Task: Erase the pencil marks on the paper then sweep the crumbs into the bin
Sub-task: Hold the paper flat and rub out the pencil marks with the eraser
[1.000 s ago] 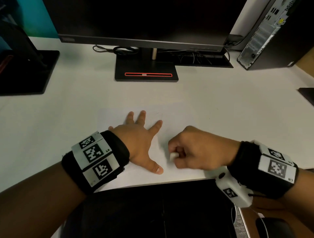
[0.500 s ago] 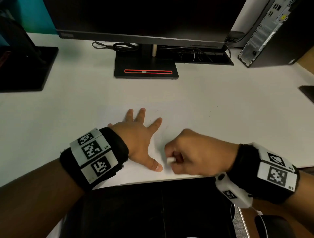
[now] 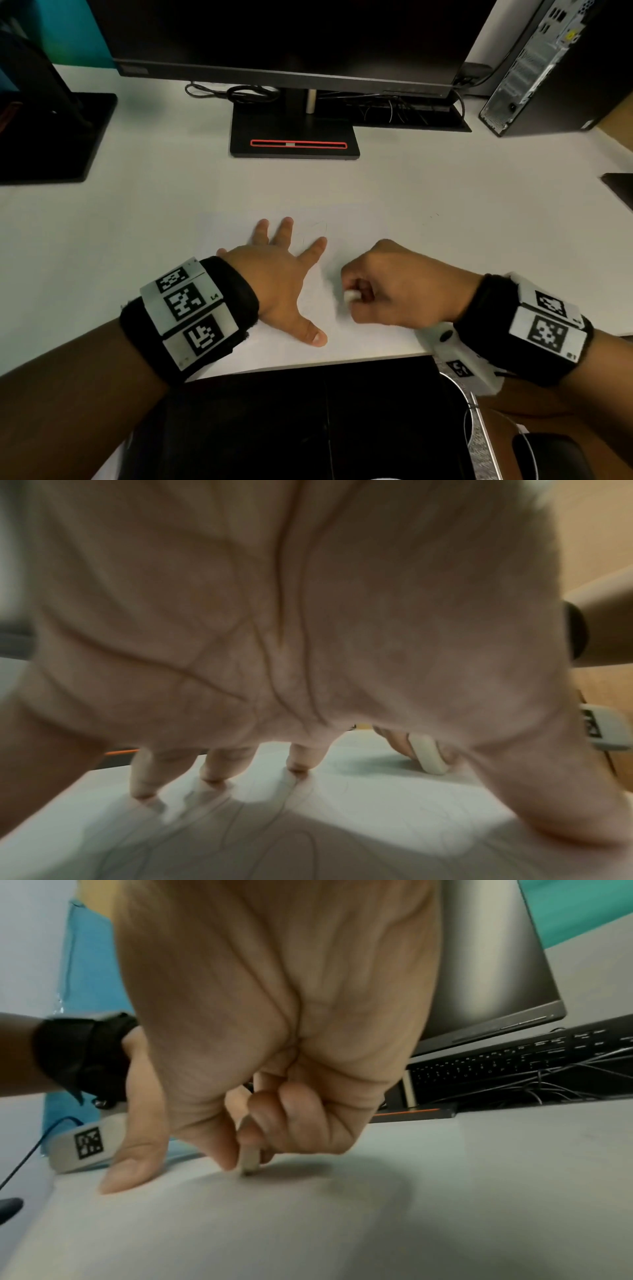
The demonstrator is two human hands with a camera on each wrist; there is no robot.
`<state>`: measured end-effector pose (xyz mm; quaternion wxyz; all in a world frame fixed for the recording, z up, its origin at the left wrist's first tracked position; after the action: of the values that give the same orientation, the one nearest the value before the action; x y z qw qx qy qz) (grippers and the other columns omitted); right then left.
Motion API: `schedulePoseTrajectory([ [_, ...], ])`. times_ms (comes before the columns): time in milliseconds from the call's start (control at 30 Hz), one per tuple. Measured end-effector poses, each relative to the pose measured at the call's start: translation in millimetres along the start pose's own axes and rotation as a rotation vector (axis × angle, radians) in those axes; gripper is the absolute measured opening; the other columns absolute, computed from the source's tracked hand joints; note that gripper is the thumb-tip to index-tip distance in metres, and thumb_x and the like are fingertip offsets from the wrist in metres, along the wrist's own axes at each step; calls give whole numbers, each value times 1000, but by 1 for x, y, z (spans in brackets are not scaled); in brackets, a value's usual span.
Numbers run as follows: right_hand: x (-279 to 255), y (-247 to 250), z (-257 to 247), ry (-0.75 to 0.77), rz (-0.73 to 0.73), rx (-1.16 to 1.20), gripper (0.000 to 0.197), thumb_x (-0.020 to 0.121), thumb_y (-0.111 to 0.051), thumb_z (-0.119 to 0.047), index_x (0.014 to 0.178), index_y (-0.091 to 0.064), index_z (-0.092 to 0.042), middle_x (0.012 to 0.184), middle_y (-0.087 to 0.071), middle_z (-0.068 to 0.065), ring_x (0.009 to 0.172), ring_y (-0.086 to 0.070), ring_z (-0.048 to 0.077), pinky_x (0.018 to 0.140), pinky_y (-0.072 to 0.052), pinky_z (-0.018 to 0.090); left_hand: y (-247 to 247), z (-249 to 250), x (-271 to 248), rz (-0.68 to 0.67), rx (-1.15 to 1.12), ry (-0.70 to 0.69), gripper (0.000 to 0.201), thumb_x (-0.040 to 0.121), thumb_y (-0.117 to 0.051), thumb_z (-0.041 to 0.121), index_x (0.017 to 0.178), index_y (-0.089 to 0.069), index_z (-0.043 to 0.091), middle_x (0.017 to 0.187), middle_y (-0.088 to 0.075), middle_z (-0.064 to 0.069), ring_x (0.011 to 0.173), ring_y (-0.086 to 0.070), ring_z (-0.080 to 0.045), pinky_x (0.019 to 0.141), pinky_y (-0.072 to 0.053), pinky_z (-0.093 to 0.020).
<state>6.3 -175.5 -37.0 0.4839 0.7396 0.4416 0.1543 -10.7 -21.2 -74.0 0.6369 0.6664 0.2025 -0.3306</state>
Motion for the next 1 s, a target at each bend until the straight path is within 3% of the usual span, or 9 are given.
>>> schedulePoseTrajectory([
  [67, -1, -7, -9, 36, -5, -15, 18, 81, -66, -20, 68, -57, -14, 55, -54, -3, 54, -49, 15, 54, -41, 22, -1, 0, 1, 0, -2, 0, 142, 54, -65, 92, 146, 34, 48, 157, 43, -3, 146, 33, -38, 113, -27, -69],
  [167, -7, -18, -23, 76, -127, 36, 12, 81, -69, -19, 73, -63, -12, 58, -57, -4, 57, -53, 13, 55, -42, 17, -2, 0, 0, 0, 1, 3, 142, 54, -65, 92, 146, 34, 48, 157, 43, -4, 146, 34, -39, 113, -27, -68],
  [333, 6, 3, 3, -8, 25, -39, 19, 79, -66, -21, 66, -56, -11, 53, -53, 0, 52, -47, 15, 52, -40, 22, -1, 0, -1, -3, -4, 1, 141, 55, -65, 91, 145, 35, 48, 156, 44, -3, 146, 33, -38, 114, -26, -69],
  [400, 4, -7, -10, 50, 3, -30, 19, 79, -66, -22, 67, -56, -11, 55, -54, 1, 54, -49, 17, 54, -43, 26, -2, 0, 0, -1, -5, 0, 141, 55, -65, 92, 145, 34, 49, 157, 44, -3, 146, 34, -38, 114, -26, -69],
  [500, 1, -12, -14, 57, -68, 11, 18, 80, -67, -20, 67, -58, -10, 55, -54, 0, 55, -49, 17, 54, -42, 23, -2, 0, 1, 2, 0, 0, 141, 55, -65, 92, 145, 35, 49, 157, 44, -3, 146, 34, -38, 114, -27, -68],
  [667, 11, 1, 2, -23, 66, -77, 21, 80, -64, -23, 66, -54, -11, 54, -54, 1, 51, -46, 15, 54, -39, 22, -1, 0, 0, -3, -5, 2, 141, 55, -66, 91, 145, 35, 49, 156, 44, -4, 146, 34, -38, 114, -25, -70],
  [800, 1, -16, -19, 49, -94, 7, 21, 80, -68, -21, 65, -55, -12, 53, -51, -3, 53, -47, 14, 53, -39, 20, -3, 0, 2, 2, 1, -3, 142, 54, -65, 92, 145, 35, 49, 156, 44, -4, 145, 34, -39, 113, -26, -69],
  [900, 10, 3, 3, -47, -7, -69, 24, 79, -65, -21, 64, -53, -8, 51, -47, 0, 50, -42, 14, 52, -38, 24, -1, 0, 1, -2, -3, 5, 141, 56, -65, 91, 145, 35, 48, 156, 44, -5, 146, 34, -39, 114, -25, -69],
  [1000, 11, -1, -2, -13, 40, -99, 24, 80, -63, -23, 64, -52, -8, 53, -50, 2, 51, -43, 17, 54, -40, 28, -2, 1, 1, -4, -4, 1, 141, 56, -65, 91, 145, 35, 48, 156, 44, -5, 146, 34, -39, 114, -25, -70],
])
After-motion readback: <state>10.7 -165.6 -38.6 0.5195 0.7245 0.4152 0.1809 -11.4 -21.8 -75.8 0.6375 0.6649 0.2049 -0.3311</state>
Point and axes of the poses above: each hand's wrist, its own x-axis towards the middle knuckle, its own y-axis out of the back of the hand, z = x × y, the point moved 5 cm from there along x, towards the middle knuckle
